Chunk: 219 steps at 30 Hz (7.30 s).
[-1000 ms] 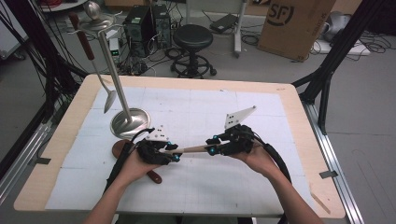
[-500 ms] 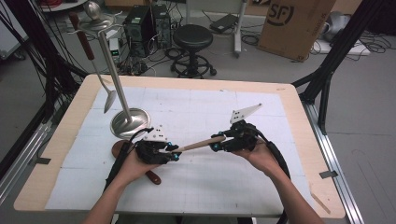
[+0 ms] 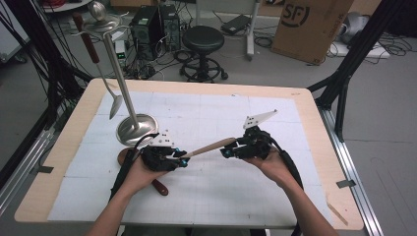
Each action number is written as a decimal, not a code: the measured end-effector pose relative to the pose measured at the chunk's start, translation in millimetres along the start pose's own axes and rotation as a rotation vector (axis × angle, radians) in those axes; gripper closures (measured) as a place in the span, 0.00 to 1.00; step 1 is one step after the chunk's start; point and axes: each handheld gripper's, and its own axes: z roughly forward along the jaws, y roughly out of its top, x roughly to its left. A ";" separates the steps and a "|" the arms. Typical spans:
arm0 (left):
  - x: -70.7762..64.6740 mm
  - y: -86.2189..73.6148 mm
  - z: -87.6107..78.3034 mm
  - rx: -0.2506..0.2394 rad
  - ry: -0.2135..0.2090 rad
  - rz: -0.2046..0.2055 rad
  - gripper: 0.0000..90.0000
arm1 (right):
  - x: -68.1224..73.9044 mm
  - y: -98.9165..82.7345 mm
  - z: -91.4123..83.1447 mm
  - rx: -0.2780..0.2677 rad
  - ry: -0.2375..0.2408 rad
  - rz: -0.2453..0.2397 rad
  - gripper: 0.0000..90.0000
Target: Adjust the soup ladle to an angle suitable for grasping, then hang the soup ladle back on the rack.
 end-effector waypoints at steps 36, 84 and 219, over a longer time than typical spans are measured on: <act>-3.5 6.3 0.2 0.034 0.009 -0.043 0.78 | -7.7 -6.6 6.1 -0.005 0.015 0.098 0.62; -6.4 27.7 -20.6 -0.077 -0.112 -0.127 0.65 | 21.1 73.1 -5.3 -0.156 0.160 -0.022 0.75; 55.9 46.6 -142.7 -0.361 0.082 -0.177 0.87 | 1.5 -52.5 -35.8 -0.203 -0.228 0.038 0.14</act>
